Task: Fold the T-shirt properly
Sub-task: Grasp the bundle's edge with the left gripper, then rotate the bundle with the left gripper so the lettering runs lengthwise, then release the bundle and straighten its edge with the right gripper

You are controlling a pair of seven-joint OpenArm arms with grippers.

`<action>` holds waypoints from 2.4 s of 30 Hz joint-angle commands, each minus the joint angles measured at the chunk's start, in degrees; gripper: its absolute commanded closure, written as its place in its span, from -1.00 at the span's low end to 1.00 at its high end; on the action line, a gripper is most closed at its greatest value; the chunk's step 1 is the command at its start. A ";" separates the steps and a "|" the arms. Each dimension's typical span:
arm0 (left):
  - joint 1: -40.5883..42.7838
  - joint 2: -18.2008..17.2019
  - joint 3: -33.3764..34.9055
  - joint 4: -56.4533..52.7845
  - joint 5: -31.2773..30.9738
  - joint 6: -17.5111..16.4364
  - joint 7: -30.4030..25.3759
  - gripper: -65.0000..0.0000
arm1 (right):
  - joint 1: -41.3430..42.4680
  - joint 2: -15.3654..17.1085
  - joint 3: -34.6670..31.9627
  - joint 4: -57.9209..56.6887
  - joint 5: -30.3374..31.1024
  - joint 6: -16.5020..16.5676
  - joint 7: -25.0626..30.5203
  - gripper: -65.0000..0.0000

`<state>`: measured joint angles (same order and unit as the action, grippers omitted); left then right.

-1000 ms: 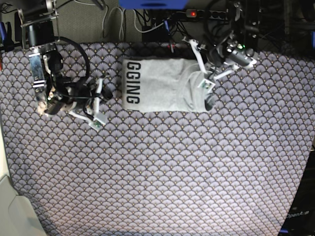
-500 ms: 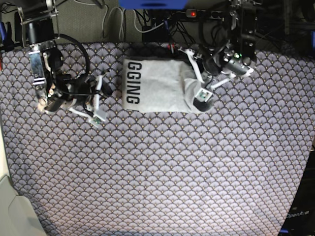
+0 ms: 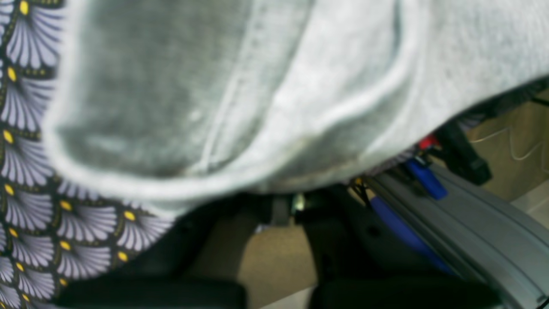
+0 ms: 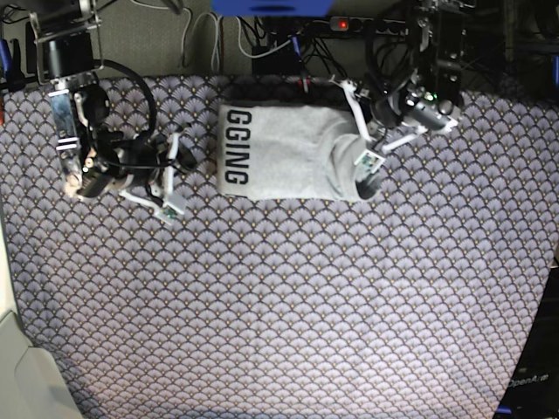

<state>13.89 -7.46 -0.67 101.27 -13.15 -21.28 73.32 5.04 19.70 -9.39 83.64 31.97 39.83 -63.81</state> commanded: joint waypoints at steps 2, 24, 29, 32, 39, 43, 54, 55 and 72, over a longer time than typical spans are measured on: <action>-0.92 -0.05 -0.08 -1.10 0.36 -0.13 -0.40 0.99 | 1.07 0.47 0.20 0.89 0.78 0.17 0.91 1.00; -11.56 3.64 -0.26 -9.98 0.36 -0.04 -4.62 0.99 | 0.98 0.91 0.02 0.72 0.69 0.17 0.91 1.00; -14.64 4.52 -0.26 -14.37 0.27 -0.04 -6.46 0.99 | 1.95 0.91 0.02 0.72 0.69 0.17 1.09 1.00; -16.22 5.49 -1.40 -15.52 0.27 -0.04 -6.46 0.99 | 4.59 0.91 -0.15 -0.16 0.52 0.17 1.79 1.00; -20.09 8.48 -2.89 -20.18 0.36 -0.04 -6.46 0.99 | 7.23 1.26 -0.77 -2.80 -2.47 0.17 2.05 1.00; -23.69 9.79 -2.89 -24.13 0.36 -0.04 -8.92 0.99 | 6.43 -0.06 -4.46 -1.83 -2.30 0.17 1.79 1.00; -33.27 15.95 -2.63 -37.93 0.36 -0.04 -16.84 0.99 | -0.69 -2.17 -6.39 7.40 -2.65 0.17 1.61 1.00; -34.24 16.46 -2.63 -39.16 0.36 -0.04 -18.07 0.99 | -1.13 -2.08 -6.48 7.40 -2.65 0.17 1.61 1.00; -34.24 13.49 -5.18 -36.00 -0.35 0.05 -16.31 0.99 | -2.71 3.55 -2.35 7.40 -2.65 0.17 2.14 1.00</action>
<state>-18.65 6.24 -5.72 64.25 -13.02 -21.06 58.46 1.13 22.39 -12.10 90.11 28.84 39.81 -62.37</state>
